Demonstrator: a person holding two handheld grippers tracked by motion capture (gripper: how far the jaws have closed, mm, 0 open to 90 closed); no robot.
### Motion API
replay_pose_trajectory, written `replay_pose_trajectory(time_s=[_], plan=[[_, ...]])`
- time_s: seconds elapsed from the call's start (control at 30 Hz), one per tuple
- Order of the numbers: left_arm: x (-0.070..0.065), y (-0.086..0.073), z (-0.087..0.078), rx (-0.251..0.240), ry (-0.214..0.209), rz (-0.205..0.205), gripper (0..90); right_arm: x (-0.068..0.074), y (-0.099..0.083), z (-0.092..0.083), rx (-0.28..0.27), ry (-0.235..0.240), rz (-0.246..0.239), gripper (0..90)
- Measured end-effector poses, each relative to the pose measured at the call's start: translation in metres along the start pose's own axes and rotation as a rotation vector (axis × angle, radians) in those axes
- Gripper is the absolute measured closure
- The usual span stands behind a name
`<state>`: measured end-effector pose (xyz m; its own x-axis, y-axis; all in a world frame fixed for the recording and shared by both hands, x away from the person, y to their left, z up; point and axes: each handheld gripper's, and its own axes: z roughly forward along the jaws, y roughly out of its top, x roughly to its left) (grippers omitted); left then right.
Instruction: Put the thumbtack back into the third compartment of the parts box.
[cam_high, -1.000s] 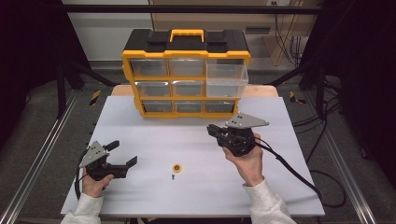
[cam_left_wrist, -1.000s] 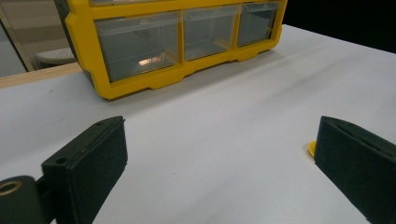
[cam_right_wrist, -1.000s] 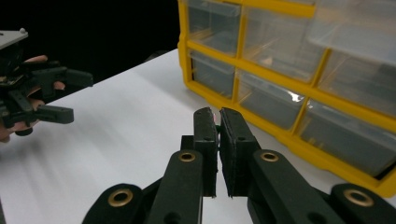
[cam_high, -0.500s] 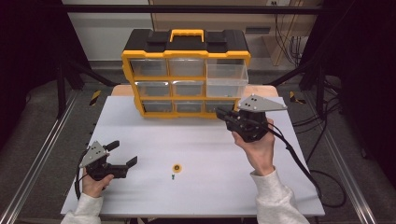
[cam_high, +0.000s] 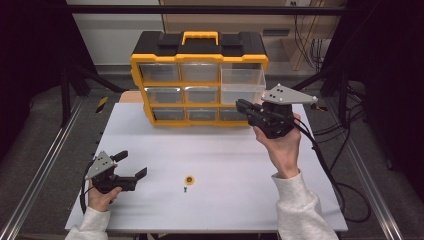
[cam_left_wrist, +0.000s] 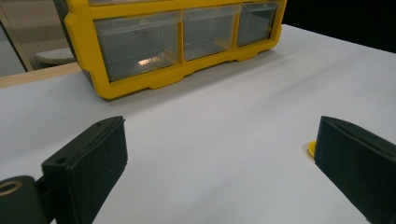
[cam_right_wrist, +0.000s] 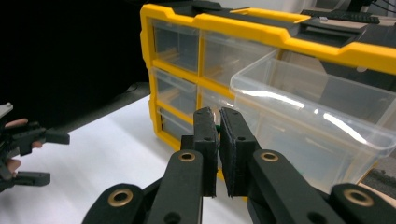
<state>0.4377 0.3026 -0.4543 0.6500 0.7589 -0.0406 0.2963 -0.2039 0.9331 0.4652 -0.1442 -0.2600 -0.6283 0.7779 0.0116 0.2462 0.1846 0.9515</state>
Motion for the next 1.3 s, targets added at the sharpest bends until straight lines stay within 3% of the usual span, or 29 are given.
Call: replay_pose_trajectory(time_s=[0.5, 0.8, 1.3], plan=[[0.000, 0.000, 0.000, 0.000, 0.000, 0.001, 2.7, -0.012, 0.028, 0.011, -0.018, -0.056, -0.008, 85.9], [0.000, 0.000, 0.000, -0.003, 0.000, -0.002, 2.7, -0.027, 0.039, 0.023, -0.005, -0.107, -0.005, 85.9], [0.000, 0.000, 0.000, -0.003, 0.000, -0.002, 2.7, -0.050, 0.041, 0.049, 0.037, -0.170, -0.005, 85.9]])
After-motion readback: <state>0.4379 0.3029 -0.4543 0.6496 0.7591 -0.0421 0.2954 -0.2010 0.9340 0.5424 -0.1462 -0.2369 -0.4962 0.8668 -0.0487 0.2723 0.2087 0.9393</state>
